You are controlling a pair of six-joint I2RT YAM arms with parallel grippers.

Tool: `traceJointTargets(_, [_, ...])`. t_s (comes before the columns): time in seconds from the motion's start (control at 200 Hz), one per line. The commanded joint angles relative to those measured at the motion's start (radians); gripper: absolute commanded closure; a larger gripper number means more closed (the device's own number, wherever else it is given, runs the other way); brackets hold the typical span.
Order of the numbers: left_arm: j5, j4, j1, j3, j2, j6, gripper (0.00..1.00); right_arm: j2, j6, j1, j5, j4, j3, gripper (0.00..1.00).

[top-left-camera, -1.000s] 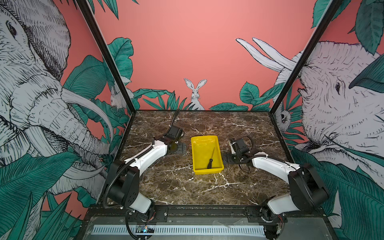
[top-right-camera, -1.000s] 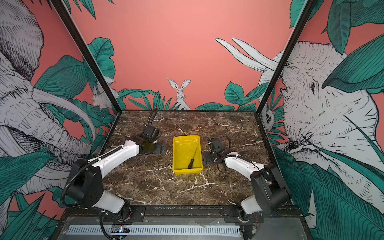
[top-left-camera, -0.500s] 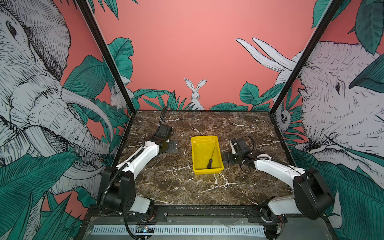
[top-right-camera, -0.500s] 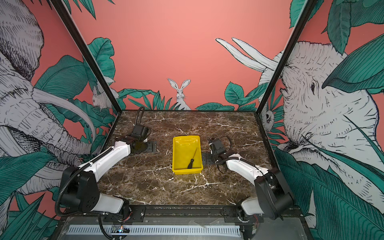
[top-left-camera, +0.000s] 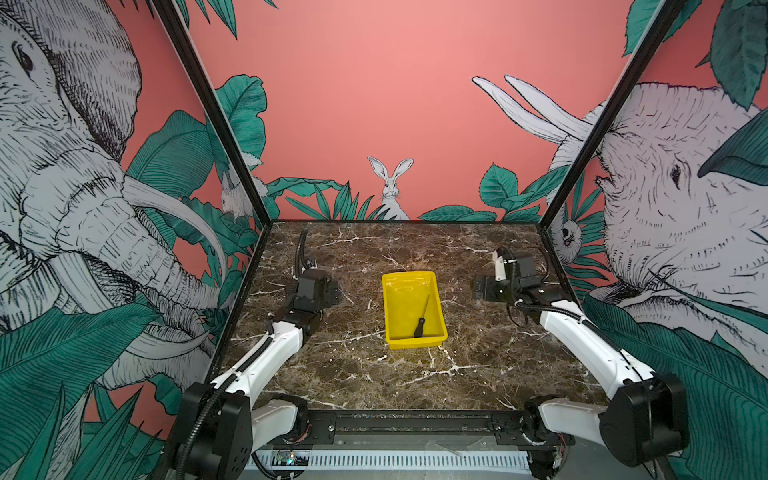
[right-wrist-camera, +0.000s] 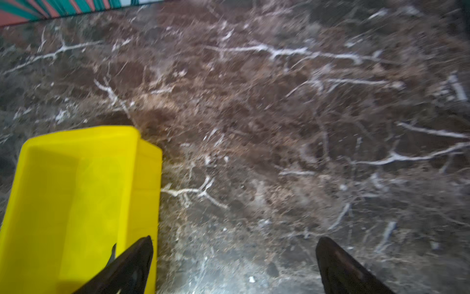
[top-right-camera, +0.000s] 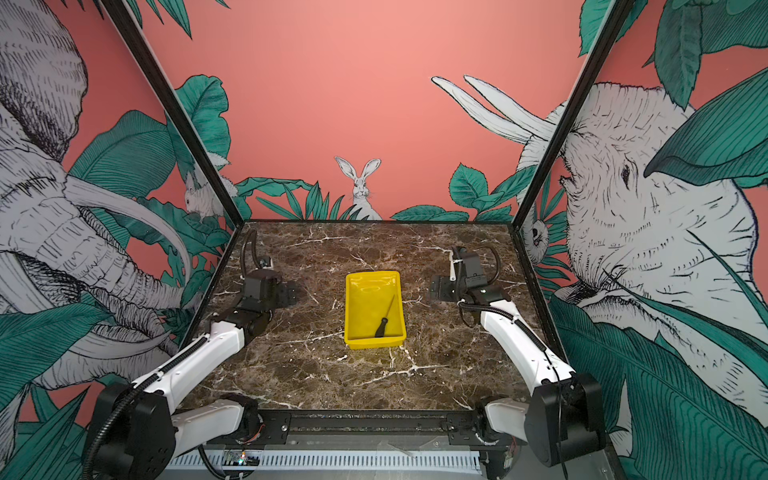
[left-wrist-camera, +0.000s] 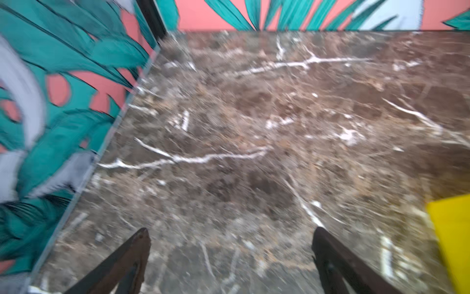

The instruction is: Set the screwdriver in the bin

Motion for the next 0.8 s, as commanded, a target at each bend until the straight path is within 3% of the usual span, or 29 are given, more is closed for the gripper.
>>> traceJointTargets(0.0, [-0.148,0.297,0.011,-0.052,0.020,0.179,0.00,-0.013,-0.072,-0.033,0.040,0.039,0.004,0.00])
traceJointTargets(0.085, [-0.094,0.367,0.047,-0.081,0.070,0.229,0.00,-0.007,-0.125,-0.042,0.163,0.148,-0.038,0.00])
traceJointTargets(0.195, [0.036,0.513,0.148,-0.158,0.116,0.201,0.00,0.000,-0.263,-0.044,0.241,0.409,-0.179,0.01])
traceJointTargets(0.245, [0.112,0.551,0.207,-0.188,0.128,0.173,0.00,0.007,-0.271,-0.044,0.304,0.527,-0.242,0.00])
traceJointTargets(0.335, [0.193,0.668,0.270,-0.252,0.151,0.150,0.00,0.036,-0.313,-0.044,0.391,0.609,-0.292,0.01])
traceJointTargets(0.555, [0.354,0.773,0.280,-0.235,0.243,0.200,0.00,0.147,-0.423,-0.046,0.439,0.950,-0.416,0.00])
traceJointTargets(0.796, [0.438,0.891,0.279,-0.225,0.383,0.223,0.00,0.234,-0.417,-0.068,0.332,1.020,-0.428,0.01])
